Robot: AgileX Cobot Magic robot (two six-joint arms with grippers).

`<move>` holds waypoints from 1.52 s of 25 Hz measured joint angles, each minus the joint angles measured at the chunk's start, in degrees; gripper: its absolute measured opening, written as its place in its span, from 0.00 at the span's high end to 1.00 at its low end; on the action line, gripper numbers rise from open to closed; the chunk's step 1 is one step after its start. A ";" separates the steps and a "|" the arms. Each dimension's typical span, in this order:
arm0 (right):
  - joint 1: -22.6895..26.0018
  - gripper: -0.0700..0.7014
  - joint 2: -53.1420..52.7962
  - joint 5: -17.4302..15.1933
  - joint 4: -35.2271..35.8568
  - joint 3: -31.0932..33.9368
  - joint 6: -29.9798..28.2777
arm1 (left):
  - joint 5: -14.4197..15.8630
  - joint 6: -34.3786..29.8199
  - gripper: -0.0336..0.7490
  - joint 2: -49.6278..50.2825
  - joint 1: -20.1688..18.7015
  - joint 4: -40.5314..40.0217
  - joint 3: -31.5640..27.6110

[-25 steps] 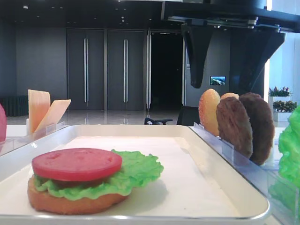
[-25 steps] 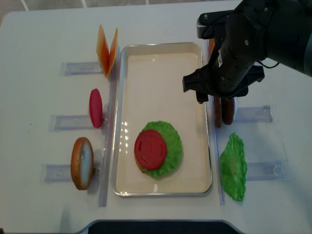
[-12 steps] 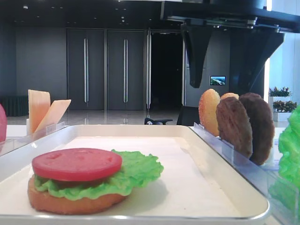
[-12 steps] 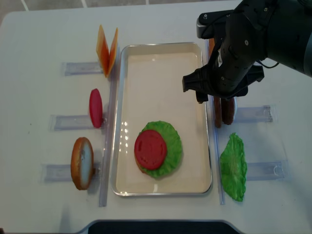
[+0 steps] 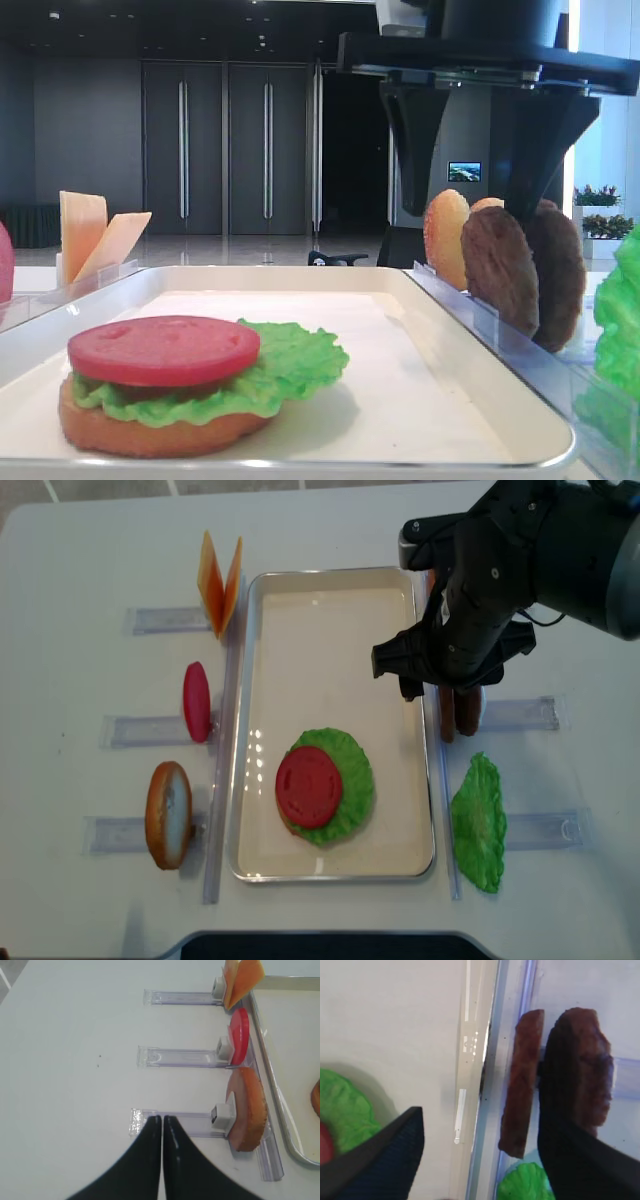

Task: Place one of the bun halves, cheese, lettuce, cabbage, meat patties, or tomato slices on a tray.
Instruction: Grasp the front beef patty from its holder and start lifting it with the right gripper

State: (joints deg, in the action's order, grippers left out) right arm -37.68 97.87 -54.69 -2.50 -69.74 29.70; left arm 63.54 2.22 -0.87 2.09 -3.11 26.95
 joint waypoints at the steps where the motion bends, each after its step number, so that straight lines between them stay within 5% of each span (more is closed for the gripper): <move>1: 0.00 0.28 0.36 0.16 0.14 0.00 -0.15 | 0.00 0.00 0.96 0.00 0.00 0.00 0.00; 16: 0.04 0.29 3.36 1.23 -0.75 0.00 -0.42 | 0.00 0.00 0.96 0.00 0.00 0.00 0.00; 26: 0.11 0.65 4.12 0.89 -2.47 0.00 -0.42 | 0.00 0.00 0.96 0.00 0.00 0.00 0.00; 38: 0.11 0.69 3.66 -0.71 -3.28 -0.18 -0.42 | 0.00 0.00 0.96 0.00 0.00 0.00 0.00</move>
State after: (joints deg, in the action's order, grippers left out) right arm -37.57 101.53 -55.40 -5.78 -69.92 29.29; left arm 63.54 2.22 -0.87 2.09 -3.11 26.95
